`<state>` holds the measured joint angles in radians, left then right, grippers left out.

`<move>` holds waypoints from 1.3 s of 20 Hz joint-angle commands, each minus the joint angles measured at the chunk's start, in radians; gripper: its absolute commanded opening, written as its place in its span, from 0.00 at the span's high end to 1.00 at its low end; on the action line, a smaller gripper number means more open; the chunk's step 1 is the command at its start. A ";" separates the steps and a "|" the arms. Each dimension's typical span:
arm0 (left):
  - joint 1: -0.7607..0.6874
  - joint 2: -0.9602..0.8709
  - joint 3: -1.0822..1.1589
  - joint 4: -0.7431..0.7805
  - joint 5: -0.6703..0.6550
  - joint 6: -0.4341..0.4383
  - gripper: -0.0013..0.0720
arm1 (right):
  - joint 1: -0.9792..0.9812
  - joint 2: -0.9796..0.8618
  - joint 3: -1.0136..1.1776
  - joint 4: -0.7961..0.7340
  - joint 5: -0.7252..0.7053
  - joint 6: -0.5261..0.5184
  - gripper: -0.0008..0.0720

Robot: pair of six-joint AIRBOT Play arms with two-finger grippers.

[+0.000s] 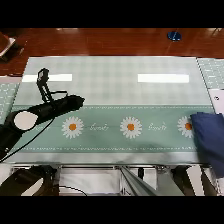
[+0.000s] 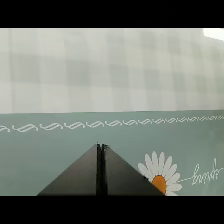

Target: Fold the shirts.

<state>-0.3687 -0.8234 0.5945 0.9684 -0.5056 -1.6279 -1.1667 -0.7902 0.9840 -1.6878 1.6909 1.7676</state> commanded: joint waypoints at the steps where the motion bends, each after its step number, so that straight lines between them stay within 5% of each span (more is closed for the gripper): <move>1: 0.000 0.000 0.000 0.000 0.001 0.000 0.96 | 0.032 0.010 -0.066 -0.140 -0.042 0.002 0.43; 3: 0.001 0.000 0.003 0.000 0.036 0.004 0.96 | 0.071 -0.015 -0.043 -0.124 -0.126 -0.015 0.45; 4: 0.005 0.000 0.016 0.000 0.059 0.019 0.95 | 0.103 -0.038 -0.010 -0.076 -0.175 -0.035 0.56; 6: 0.032 -0.009 0.091 0.000 0.056 0.069 0.96 | 0.188 -0.096 0.079 0.146 -0.277 -0.099 0.94; 9: 0.073 -0.088 0.332 0.000 -0.059 0.148 0.96 | 0.447 -0.192 0.199 0.602 -0.500 -0.238 0.94; 11: 0.066 -0.170 0.520 0.001 -0.185 0.180 0.96 | 0.699 -0.237 0.232 0.700 -0.654 -0.320 0.94; 14: 0.024 -0.243 0.645 0.110 -0.321 0.185 0.96 | 1.077 -0.322 0.231 0.541 -0.772 -0.334 0.94; 16: 0.006 -0.261 0.577 0.252 -0.362 0.123 0.96 | 1.214 -0.403 0.231 0.362 -0.754 -0.251 0.94; 19: 0.015 -0.275 0.431 0.311 -0.359 0.051 0.96 | 1.243 -0.486 0.231 0.239 -0.695 -0.154 0.94; 26: 0.014 -0.277 0.412 0.292 -0.336 0.052 0.96 | 1.242 -0.478 0.231 0.219 -0.671 -0.176 0.94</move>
<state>-0.3542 -1.0969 1.0161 1.2514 -0.8379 -1.5692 0.0647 -1.2621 1.2144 -1.4414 1.0031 1.5887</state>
